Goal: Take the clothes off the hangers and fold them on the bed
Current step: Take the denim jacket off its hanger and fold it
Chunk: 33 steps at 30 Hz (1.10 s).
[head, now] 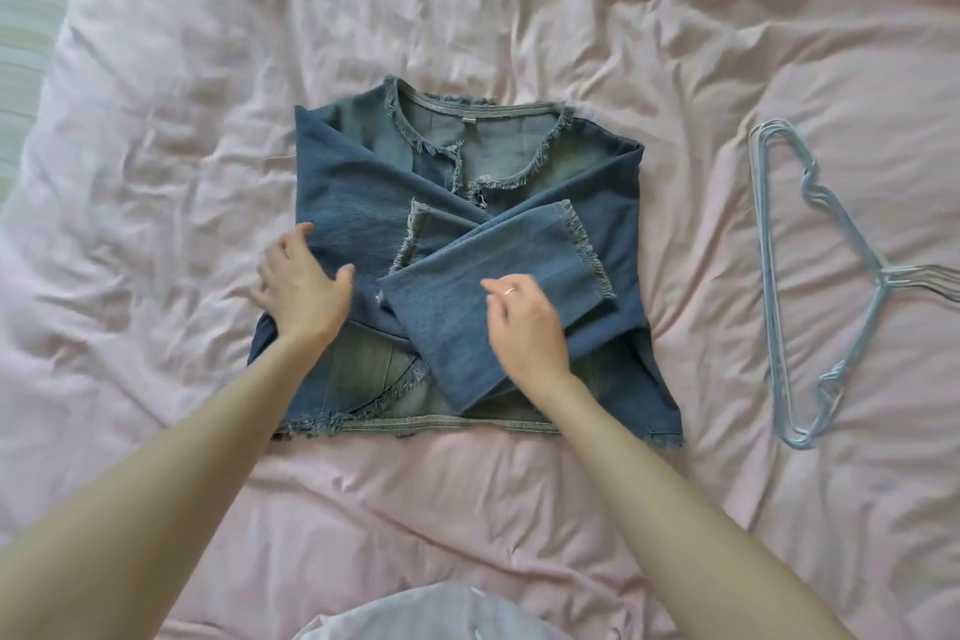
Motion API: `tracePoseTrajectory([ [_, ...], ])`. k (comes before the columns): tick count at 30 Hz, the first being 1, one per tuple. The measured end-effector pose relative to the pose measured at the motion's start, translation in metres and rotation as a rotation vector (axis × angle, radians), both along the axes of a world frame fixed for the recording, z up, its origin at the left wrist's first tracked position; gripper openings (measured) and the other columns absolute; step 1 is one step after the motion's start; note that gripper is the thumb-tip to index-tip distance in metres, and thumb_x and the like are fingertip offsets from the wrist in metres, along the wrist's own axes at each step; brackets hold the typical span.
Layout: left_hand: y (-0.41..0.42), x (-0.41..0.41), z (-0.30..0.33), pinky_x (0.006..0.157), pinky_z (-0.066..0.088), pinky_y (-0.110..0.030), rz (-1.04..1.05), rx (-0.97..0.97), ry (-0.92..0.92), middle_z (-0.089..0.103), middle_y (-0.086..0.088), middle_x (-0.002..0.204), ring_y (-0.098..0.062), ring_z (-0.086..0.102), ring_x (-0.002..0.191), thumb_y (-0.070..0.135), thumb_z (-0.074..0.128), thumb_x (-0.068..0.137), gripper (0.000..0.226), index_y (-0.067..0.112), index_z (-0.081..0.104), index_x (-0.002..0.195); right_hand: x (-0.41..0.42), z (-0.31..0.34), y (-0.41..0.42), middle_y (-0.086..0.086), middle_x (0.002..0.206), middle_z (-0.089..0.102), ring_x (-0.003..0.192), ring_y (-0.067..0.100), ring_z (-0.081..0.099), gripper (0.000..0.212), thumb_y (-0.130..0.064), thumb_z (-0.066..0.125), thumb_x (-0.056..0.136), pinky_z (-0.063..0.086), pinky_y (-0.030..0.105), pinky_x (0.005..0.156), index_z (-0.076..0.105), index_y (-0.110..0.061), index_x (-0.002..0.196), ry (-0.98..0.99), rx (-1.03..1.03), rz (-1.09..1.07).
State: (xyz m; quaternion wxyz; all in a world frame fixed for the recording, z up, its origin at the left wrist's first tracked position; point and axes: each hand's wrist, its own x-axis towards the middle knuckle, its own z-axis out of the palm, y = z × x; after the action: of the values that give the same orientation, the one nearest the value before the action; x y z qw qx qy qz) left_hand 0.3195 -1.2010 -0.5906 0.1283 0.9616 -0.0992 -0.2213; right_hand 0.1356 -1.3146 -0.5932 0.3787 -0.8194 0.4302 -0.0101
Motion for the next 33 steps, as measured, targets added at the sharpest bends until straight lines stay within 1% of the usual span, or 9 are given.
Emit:
tracePoseTrajectory([
  [4,0.021,0.041,-0.006,0.101,0.034,-0.043,0.199,-0.126,0.215,0.047,-0.014,0.133,-0.031,0.045,0.123,0.051,0.067,0.079,0.079,0.013,0.033,0.139,0.027,-0.007,0.018,0.004,0.142,0.039,0.126,0.018,0.044,0.044,-0.023,0.04,0.1,0.026,0.021,0.105,0.039,-0.011,0.142,0.049,0.447,-0.187],
  [9,0.027,0.055,0.003,0.067,0.043,-0.03,0.19,-0.167,0.544,0.058,-0.006,0.093,-0.017,0.053,0.077,0.05,0.061,0.085,0.049,0.011,0.052,0.112,0.037,-0.013,0.006,0.007,0.15,0.033,0.136,0.019,0.034,0.048,-0.03,0.029,0.101,0.023,0.035,0.116,0.034,-0.009,0.144,0.075,0.659,-0.256],
  [13,0.025,0.044,0.01,0.094,0.049,-0.039,0.221,-0.217,0.75,0.064,-0.008,0.108,-0.021,0.06,0.094,0.032,0.052,0.095,0.034,0.009,0.054,0.12,0.034,-0.008,-0.006,0.013,0.147,0.038,0.134,0.025,0.038,0.055,-0.042,0.029,0.1,0.033,0.044,0.111,0.038,-0.004,0.139,0.024,0.906,-0.477],
  [18,0.003,0.026,0.054,0.083,0.052,-0.031,0.151,-0.365,0.976,0.062,0.002,0.118,-0.015,0.062,0.1,0.016,0.046,0.097,0.037,0.033,0.041,0.13,0.026,0.005,-0.016,-0.001,0.153,0.028,0.139,0.017,0.029,0.063,-0.055,0.02,0.098,0.025,0.045,0.113,0.023,-0.018,0.149,-0.1,1.134,-0.529],
  [21,-0.025,0.002,0.083,0.085,0.053,-0.039,0.017,-0.319,0.996,0.062,0.001,0.115,-0.02,0.063,0.1,0.018,0.046,0.098,0.035,0.037,0.04,0.126,0.019,0.009,-0.023,-0.001,0.155,0.025,0.141,0.019,0.025,0.067,-0.064,0.013,0.094,0.017,0.05,0.114,0.02,-0.026,0.149,-0.165,1.244,-0.556],
  [24,-0.066,-0.035,0.102,0.067,0.057,-0.037,-0.143,-0.235,0.949,0.06,-0.011,0.114,-0.027,0.063,0.089,0.018,0.044,0.097,0.026,0.021,0.041,0.122,0.003,0.015,-0.034,-0.001,0.155,0.023,0.143,0.022,0.021,0.072,-0.07,0.007,0.09,0.008,0.06,0.112,0.022,-0.031,0.148,-0.233,1.347,-0.583],
  [27,-0.112,-0.077,0.1,0.055,0.057,-0.034,-0.208,-0.242,0.917,0.055,-0.013,0.108,-0.025,0.061,0.082,0.017,0.044,0.095,0.028,0.014,0.033,0.121,-0.033,0.022,-0.053,0.001,0.153,0.029,0.14,0.023,0.029,0.074,-0.072,0.008,0.088,0.016,0.064,0.109,0.028,-0.031,0.146,-0.356,1.4,-0.646],
  [30,-0.148,-0.123,0.081,0.07,0.058,-0.043,-0.226,-0.24,0.871,0.051,-0.008,0.105,-0.026,0.061,0.091,0.019,0.044,0.094,0.032,0.018,0.028,0.122,-0.086,0.029,-0.075,0.004,0.148,0.038,0.133,0.024,0.039,0.072,-0.068,0.012,0.091,0.037,0.053,0.1,0.033,-0.025,0.144,-0.452,1.372,-0.75],
  [33,-0.171,-0.161,0.052,0.078,0.056,-0.047,-0.261,-0.223,0.795,0.051,-0.013,0.117,-0.031,0.058,0.102,0.023,0.041,0.095,0.041,0.013,0.026,0.131,-0.136,0.032,-0.09,0.005,0.138,0.049,0.122,0.024,0.051,0.069,-0.065,0.018,0.092,0.041,0.047,0.098,0.038,-0.021,0.141,-0.428,1.308,-0.77],
])
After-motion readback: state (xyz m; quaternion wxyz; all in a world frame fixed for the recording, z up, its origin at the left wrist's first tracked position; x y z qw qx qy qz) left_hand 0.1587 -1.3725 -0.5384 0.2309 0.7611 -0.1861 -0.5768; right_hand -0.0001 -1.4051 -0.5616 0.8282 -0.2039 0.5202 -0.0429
